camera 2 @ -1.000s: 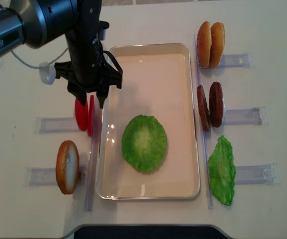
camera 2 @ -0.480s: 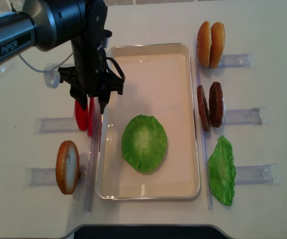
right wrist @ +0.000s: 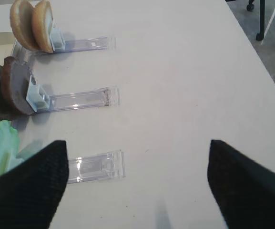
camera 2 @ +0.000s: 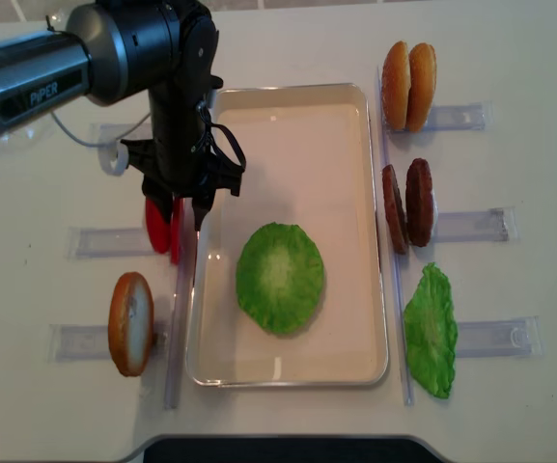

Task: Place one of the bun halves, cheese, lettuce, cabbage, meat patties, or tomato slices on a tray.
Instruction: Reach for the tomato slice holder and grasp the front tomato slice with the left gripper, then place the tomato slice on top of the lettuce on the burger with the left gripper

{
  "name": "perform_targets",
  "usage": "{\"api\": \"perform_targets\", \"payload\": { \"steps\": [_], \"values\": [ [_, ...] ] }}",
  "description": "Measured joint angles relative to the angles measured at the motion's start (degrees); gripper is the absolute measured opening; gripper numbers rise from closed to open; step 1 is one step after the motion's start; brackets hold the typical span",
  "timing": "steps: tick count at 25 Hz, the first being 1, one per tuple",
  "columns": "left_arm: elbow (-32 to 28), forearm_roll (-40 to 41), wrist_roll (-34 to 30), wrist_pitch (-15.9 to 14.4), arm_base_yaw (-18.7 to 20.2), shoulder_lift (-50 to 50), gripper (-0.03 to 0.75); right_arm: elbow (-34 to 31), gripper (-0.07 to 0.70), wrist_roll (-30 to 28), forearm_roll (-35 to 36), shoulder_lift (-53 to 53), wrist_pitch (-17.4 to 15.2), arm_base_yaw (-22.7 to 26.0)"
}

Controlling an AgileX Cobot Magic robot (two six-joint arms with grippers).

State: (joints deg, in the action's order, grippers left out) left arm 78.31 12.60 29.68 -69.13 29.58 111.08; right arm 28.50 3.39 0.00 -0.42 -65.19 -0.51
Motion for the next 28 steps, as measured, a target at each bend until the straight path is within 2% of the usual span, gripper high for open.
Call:
{"api": "perform_targets", "payload": {
  "steps": [4,6,14,23,26,28],
  "values": [
    [0.00,-0.08,-0.66,-0.05,0.00,0.00,0.124,0.00,0.593,0.00,0.00,0.00,0.00,0.00],
    [0.02,-0.08,-1.44,-0.41,0.00,0.00,0.065,0.00,0.593,0.00,0.00,0.00,0.00,0.00],
    [0.02,-2.31,-2.83,-0.46,-0.05,-4.31,0.064,0.00,0.593,0.00,0.00,0.00,0.00,0.00],
    [-0.23,-10.71,-5.29,-0.46,0.08,-15.01,0.063,0.00,0.593,0.00,0.00,0.00,0.00,0.00],
    [-4.00,-14.17,-7.17,0.08,0.08,-18.59,0.063,0.00,0.593,0.00,0.00,0.00,0.00,0.00],
    [-8.14,-17.24,-8.86,2.85,0.08,-21.25,0.063,0.00,0.593,0.00,0.00,0.00,0.00,0.00]
  ]
}}
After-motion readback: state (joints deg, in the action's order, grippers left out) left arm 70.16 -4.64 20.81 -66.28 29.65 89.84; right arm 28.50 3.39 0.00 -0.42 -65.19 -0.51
